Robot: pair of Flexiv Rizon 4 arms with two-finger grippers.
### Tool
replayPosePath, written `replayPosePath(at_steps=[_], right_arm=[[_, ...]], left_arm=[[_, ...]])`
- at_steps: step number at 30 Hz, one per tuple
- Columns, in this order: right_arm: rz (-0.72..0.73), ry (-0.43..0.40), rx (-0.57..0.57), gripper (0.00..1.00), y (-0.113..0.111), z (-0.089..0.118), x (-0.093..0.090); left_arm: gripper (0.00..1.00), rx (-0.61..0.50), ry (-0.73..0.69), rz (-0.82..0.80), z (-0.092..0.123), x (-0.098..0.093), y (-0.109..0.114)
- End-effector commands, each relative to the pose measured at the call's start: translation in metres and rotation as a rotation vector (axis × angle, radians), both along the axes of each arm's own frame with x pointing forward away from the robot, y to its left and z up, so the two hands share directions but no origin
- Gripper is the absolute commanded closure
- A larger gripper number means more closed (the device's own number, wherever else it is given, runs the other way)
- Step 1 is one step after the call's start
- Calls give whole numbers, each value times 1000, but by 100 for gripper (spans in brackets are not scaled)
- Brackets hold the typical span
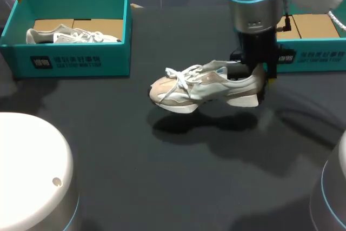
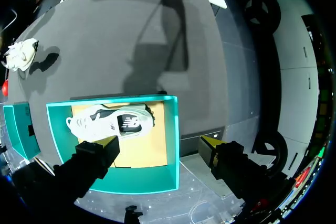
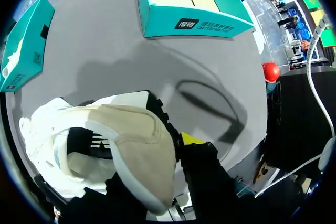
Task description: Take the shoe out of the shoebox, open the shoe tongue, remove and reinsert the insole, then place the shoe into the shoebox
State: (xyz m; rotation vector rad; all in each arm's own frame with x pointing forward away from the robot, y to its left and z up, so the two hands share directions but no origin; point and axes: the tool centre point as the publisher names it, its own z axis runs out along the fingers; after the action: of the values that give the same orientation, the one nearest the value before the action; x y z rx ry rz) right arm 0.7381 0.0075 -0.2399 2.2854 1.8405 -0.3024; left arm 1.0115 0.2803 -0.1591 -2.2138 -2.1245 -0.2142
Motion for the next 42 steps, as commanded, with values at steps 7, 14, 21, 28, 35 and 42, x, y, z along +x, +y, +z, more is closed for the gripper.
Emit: replayPosePath(at_steps=[7, 14, 21, 28, 35, 42], right_arm=[[0, -37, 13, 100, 24, -36, -29], [-7, -43, 55, 100, 24, -41, -31], [-7, -43, 55, 100, 24, -41, -31], [30, -41, 4, 100, 40, -69, -54], [-2, -43, 46, 100, 40, -88, -61], [3, -43, 47, 100, 42, -99, -60]], left_arm=[[0, 1, 0, -2, 0, 0, 1], [0, 1, 0, -2, 0, 0, 1], [0, 1, 0, -2, 0, 0, 1], [0, 1, 0, -2, 0, 0, 1], [0, 1, 0, -2, 0, 0, 1], [0, 1, 0, -2, 0, 0, 1]])
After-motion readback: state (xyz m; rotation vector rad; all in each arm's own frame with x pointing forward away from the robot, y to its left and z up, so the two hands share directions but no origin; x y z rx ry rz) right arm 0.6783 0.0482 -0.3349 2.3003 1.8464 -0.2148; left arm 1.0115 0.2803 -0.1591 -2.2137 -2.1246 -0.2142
